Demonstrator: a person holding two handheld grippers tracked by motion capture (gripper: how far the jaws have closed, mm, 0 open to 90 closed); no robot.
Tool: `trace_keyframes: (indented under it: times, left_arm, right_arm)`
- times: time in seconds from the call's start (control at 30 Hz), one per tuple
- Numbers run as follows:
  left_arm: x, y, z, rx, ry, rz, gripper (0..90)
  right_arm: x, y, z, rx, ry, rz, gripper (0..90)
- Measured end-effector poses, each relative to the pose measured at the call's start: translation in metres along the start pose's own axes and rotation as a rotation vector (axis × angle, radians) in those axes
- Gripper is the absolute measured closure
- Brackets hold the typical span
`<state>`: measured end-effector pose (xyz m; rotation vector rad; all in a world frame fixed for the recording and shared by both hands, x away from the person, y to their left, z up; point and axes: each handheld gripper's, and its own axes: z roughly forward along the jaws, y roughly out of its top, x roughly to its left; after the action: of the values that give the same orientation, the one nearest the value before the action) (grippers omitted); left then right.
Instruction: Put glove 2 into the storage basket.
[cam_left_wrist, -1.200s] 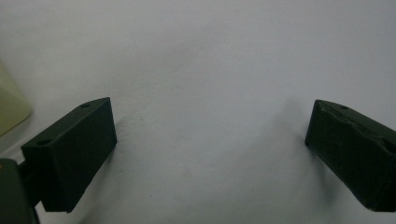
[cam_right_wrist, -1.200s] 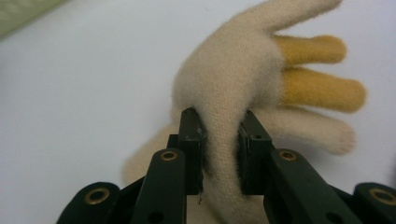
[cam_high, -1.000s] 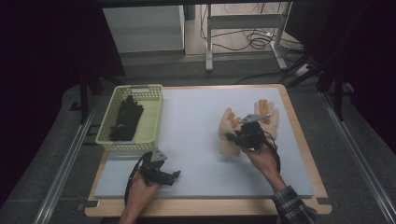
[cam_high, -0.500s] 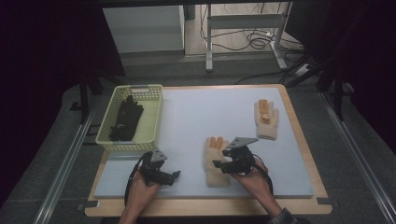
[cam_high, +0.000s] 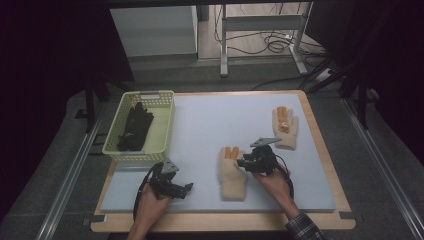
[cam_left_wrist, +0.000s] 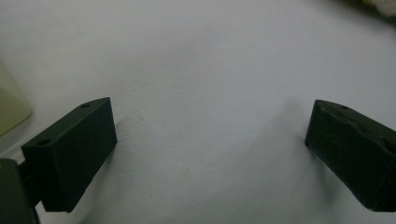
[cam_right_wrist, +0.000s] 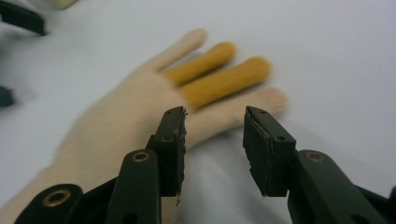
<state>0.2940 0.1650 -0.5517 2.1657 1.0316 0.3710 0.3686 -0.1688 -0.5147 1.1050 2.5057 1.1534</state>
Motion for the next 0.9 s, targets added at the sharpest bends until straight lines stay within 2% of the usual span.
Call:
trace_keyframes:
  times: [0.07, 0.13, 0.23, 0.3, 0.33, 0.37, 0.4, 0.47, 0.53, 0.57, 0.63, 0.7, 0.8, 0.9]
  left_arm:
    - [0.0, 0.0, 0.0, 0.0, 0.0, 0.0, 2.2]
    - [0.0, 0.0, 0.0, 0.001, 0.0, 0.001, 2.2]
    - [0.0, 0.0, 0.0, 0.001, 0.0, 0.001, 2.2]
    - [0.0, 0.0, 0.0, 0.0, 0.0, 0.001, 2.2]
    - [0.0, 0.0, 0.0, 0.0, 0.0, 0.001, 2.2]
    - [0.0, 0.0, 0.0, 0.0, 0.0, 0.001, 2.2]
    - [0.0, 0.0, 0.0, 0.0, 0.0, 0.001, 2.2]
    - [0.0, 0.0, 0.0, 0.001, 0.0, 0.001, 2.2]
    - [0.0, 0.0, 0.0, 0.001, 0.0, 0.0, 2.2]
    - [0.0, 0.0, 0.0, -0.001, 0.0, -0.002, 2.2]
    - [0.0, 0.0, 0.0, -0.001, 0.001, 0.001, 2.2]
    - [0.0, 0.0, 0.0, -0.001, 0.001, 0.001, 2.2]
    - [0.0, 0.0, 0.0, -0.001, 0.001, -0.002, 2.2]
    - [0.0, 0.0, 0.0, -0.001, 0.0, -0.002, 2.2]
  right_arm:
    - [0.009, -0.003, -0.006, -0.008, 0.023, -0.014, 58.8]
    - [0.017, -0.007, -0.012, -0.006, 0.026, -0.03, 58.9]
    - [0.022, -0.016, -0.011, 0.037, 0.025, -0.049, 59.8]
    - [0.023, -0.023, -0.005, 0.067, 0.014, -0.054, 65.9]
    - [0.025, -0.026, -0.005, 0.045, 0.005, -0.058, 74.7]
    - [0.025, -0.027, -0.005, 0.044, 0.019, -0.053, 82.2]
    - [0.027, -0.027, -0.005, 0.045, 0.031, -0.045, 84.8]
    - [0.034, -0.023, -0.009, 0.032, -0.011, -0.096, 86.1]
    - [0.044, -0.013, -0.022, -0.022, -0.028, -0.148, 85.2]
    - [0.05, -0.007, -0.03, -0.053, -0.034, -0.166, 82.0]
    - [0.056, 0.004, -0.043, -0.086, -0.07, -0.191, 61.5]
    - [0.053, 0.01, -0.05, -0.09, -0.119, -0.203, 61.5]
    - [0.033, 0.006, -0.051, -0.069, -0.129, -0.141, 62.3]
    - [0.018, -0.003, -0.044, -0.053, -0.126, -0.098, 62.3]
